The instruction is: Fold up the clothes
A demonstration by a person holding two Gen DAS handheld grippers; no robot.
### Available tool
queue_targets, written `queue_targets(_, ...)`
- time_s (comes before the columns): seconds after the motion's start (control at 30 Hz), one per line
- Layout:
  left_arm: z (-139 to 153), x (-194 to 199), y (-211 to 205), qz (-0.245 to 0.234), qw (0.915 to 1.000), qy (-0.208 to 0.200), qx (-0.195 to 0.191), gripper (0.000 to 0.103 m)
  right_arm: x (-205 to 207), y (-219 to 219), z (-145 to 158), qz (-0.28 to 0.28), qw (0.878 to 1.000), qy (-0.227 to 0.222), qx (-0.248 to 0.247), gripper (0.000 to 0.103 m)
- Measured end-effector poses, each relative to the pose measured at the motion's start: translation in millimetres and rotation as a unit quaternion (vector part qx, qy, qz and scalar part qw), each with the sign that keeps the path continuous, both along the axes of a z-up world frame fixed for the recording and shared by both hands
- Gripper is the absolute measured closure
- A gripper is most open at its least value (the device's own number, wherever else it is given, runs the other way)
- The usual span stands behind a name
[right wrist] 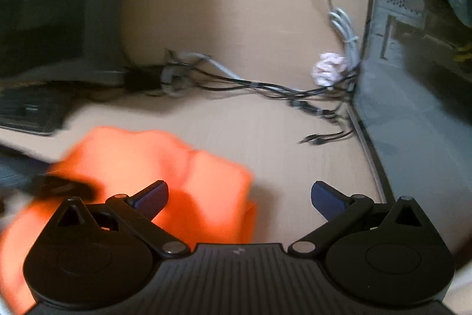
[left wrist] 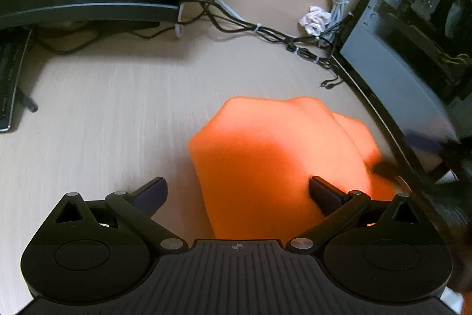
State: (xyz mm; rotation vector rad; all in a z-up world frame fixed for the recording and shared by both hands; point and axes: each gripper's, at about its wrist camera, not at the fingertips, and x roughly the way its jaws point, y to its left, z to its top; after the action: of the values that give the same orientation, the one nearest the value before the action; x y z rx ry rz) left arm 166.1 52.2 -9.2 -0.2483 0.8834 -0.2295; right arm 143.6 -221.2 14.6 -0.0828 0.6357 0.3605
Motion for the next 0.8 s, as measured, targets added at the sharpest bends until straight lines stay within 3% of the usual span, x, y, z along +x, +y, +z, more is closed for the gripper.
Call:
queue_targets(0.13,-7.1,7.9,-7.7,-0.003,0.9998,0.010,-0.014,0.000,-23.3,11.9,-31.9,0.025,0.997,0.057,-0.042,0.000)
queue_targets(0.47,4.4,-3.1,-2.9,0.002,0.9994,0.017,-0.031,0.000,-35.6,14.2,-46.9,-0.017,0.998,0.051,-0.037,0.000)
queue_targets(0.6,32.4,-26.4,5.3,0.005,0.9987,-0.039,-0.033,0.000,-34.3,22.0,-48.7,-0.011,0.998,0.043,-0.047,0.000)
queue_targets(0.7,42.5,-35.0,20.0,0.015,0.9972,-0.058,-0.044,0.000,-30.0,28.8,-49.8,0.000,0.998,0.040,-0.048,0.000)
queue_targets(0.73,44.8,-38.8,25.4,0.012,0.9963,-0.064,-0.056,0.000,-28.5,32.1,-50.1,0.005,0.998,0.038,-0.048,0.000)
queue_targets(0.8,46.8,-44.1,31.2,-0.019,0.9900,-0.069,-0.121,0.000,-26.1,40.0,-50.7,0.017,0.998,0.031,-0.051,0.000)
